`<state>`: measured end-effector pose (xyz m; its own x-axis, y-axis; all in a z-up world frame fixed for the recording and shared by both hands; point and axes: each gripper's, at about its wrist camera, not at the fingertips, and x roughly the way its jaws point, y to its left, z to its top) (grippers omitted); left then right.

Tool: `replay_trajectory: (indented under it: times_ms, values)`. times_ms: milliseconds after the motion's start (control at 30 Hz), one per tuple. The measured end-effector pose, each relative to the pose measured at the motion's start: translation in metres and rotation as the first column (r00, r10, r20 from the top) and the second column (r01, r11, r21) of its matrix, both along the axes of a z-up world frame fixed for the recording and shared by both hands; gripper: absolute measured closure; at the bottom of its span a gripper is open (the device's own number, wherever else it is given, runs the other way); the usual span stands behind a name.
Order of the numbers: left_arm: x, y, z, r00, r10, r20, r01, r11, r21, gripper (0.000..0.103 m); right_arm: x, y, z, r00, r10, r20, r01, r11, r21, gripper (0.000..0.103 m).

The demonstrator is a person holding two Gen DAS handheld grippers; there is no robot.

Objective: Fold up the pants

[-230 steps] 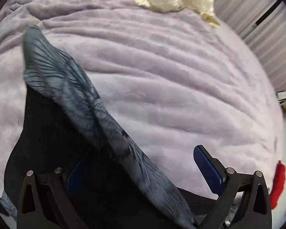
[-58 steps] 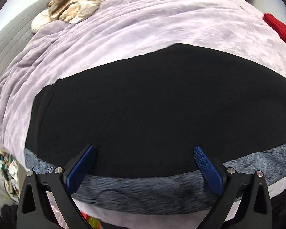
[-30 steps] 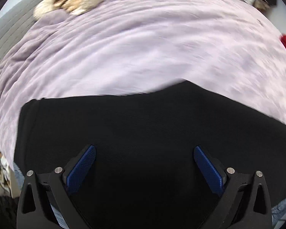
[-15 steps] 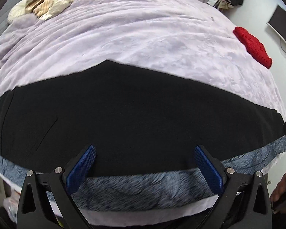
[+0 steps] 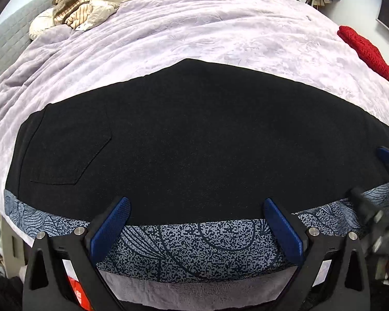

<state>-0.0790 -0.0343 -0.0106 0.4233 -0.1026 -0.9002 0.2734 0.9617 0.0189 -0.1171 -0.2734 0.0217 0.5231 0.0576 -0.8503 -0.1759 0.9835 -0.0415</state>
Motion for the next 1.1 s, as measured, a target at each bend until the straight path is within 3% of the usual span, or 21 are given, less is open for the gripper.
replay_trajectory:
  times_ms: [100,233,300,367,467,633,733,900,1033,1100]
  values:
    - [0.002,0.003,-0.002,1.000,-0.004,-0.012,0.004,1.000,-0.020,0.000,-0.014,-0.050,-0.004,0.990,-0.144,-0.008,0.143,0.988,-0.052,0.000]
    - [0.002,-0.005,0.001,1.000,-0.004,-0.012,0.004,1.000,0.000,0.000,-0.035,-0.109,-0.007,0.960,-0.277,-0.042,0.278,0.960,0.023,0.000]
    - [0.007,-0.010,0.006,0.999,-0.019,-0.028,0.018,0.999,-0.044,0.000,-0.038,-0.115,-0.001,0.943,-0.332,-0.035,0.333,0.943,0.013,0.000]
    - [0.016,-0.020,0.012,0.999,-0.026,-0.023,0.024,0.996,-0.081,0.000,-0.034,-0.108,0.010,0.934,-0.357,-0.001,0.357,0.933,0.040,0.000]
    - [0.042,-0.038,0.008,0.999,0.033,-0.030,-0.035,0.998,-0.060,0.000,-0.012,-0.078,0.023,0.949,-0.310,0.059,0.302,0.947,0.112,0.000]
    - [0.064,-0.047,-0.004,0.994,0.108,-0.035,-0.109,0.994,-0.031,0.000,0.035,-0.021,0.017,0.957,-0.284,0.062,0.285,0.958,-0.020,0.000]
    - [0.062,-0.051,-0.009,0.996,0.092,-0.018,-0.093,0.996,-0.007,0.000,0.062,-0.017,0.004,0.948,-0.318,0.020,0.319,0.948,-0.019,0.000]
    - [0.063,-0.050,-0.011,0.997,0.079,-0.022,-0.079,0.997,-0.006,0.000,0.062,-0.069,-0.008,0.923,-0.384,0.005,0.384,0.923,-0.001,0.000]
    - [0.062,-0.052,-0.013,0.996,0.088,-0.017,-0.087,0.996,0.014,0.000,0.054,-0.133,-0.007,0.860,-0.509,0.037,0.510,0.857,-0.076,0.000]
    - [0.061,-0.053,-0.011,0.996,0.091,-0.023,-0.091,0.996,0.024,0.000,0.051,-0.168,-0.010,0.840,-0.543,0.008,0.543,0.839,-0.027,0.000]
